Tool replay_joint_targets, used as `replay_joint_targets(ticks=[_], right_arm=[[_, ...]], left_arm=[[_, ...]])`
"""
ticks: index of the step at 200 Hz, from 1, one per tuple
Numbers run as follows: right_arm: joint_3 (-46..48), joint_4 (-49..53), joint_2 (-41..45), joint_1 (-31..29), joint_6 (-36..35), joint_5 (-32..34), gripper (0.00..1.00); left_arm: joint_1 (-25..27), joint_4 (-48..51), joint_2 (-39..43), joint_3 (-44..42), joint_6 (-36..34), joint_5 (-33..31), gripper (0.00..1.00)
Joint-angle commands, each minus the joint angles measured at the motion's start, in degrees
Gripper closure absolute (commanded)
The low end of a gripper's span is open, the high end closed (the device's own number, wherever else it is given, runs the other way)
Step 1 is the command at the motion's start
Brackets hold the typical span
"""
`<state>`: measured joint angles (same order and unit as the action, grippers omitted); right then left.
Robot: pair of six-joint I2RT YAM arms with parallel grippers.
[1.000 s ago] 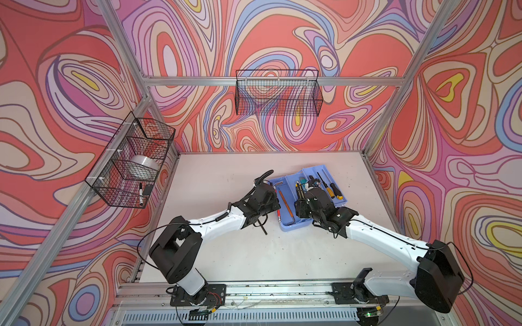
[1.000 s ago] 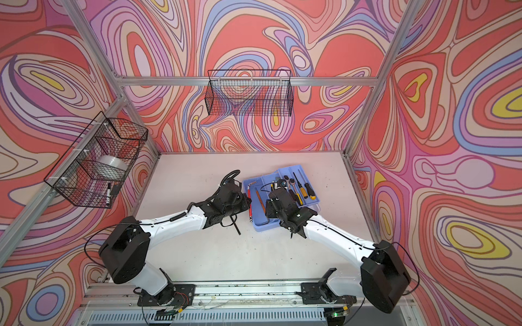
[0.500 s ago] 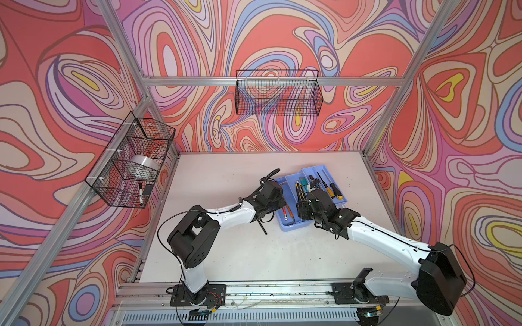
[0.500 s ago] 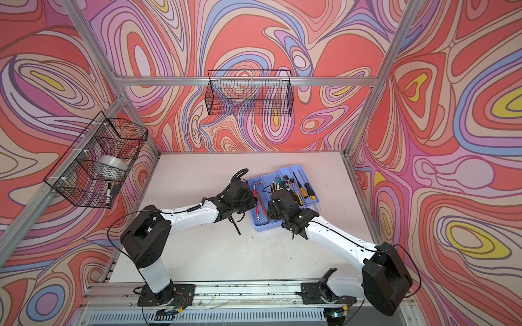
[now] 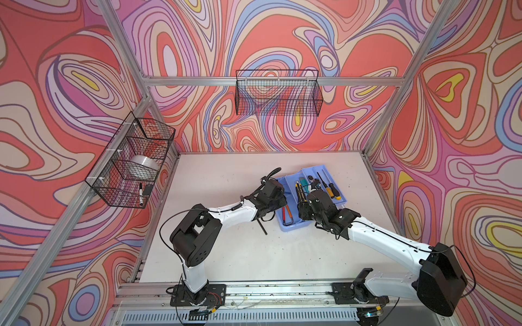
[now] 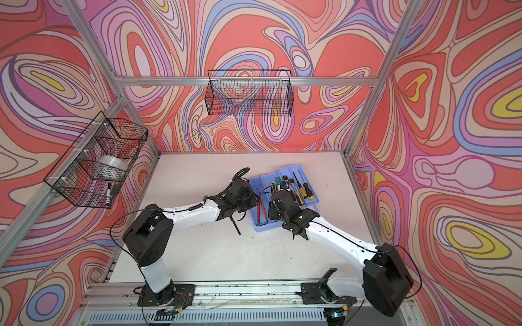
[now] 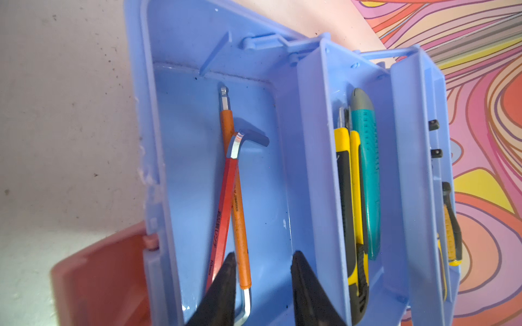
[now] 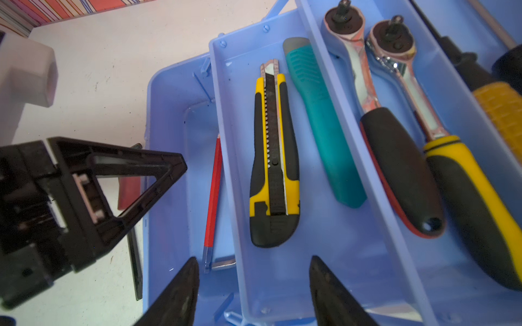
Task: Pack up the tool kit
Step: 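Carry the red hex key into the box with the left gripper while the right withdraws, then close the right gripper on the black hex key while the left gripper withdraws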
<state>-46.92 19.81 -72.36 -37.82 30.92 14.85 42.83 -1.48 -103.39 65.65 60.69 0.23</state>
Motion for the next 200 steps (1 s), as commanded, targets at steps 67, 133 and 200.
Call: replay_joint_targets(ticks=[67, 133, 200], right_arm=[[-0.3, -4.5, 0.0, -0.2, -3.9, -6.5, 0.43], [-4.7, -8.8, -6.6, -7.3, -6.0, -6.4, 0.46], [-15.7, -7.7, -22.3, -15.8, -8.2, -4.9, 0.52]], left_arm=[[0.6, 0.5, 12.0, -5.9, -5.8, -4.2, 0.15], [-0.3, 6.8, 27.4, -19.2, -5.3, -17.5, 0.0], [-8.2, 15.2, 42.1, -33.5, 1.0, -20.0, 0.0]])
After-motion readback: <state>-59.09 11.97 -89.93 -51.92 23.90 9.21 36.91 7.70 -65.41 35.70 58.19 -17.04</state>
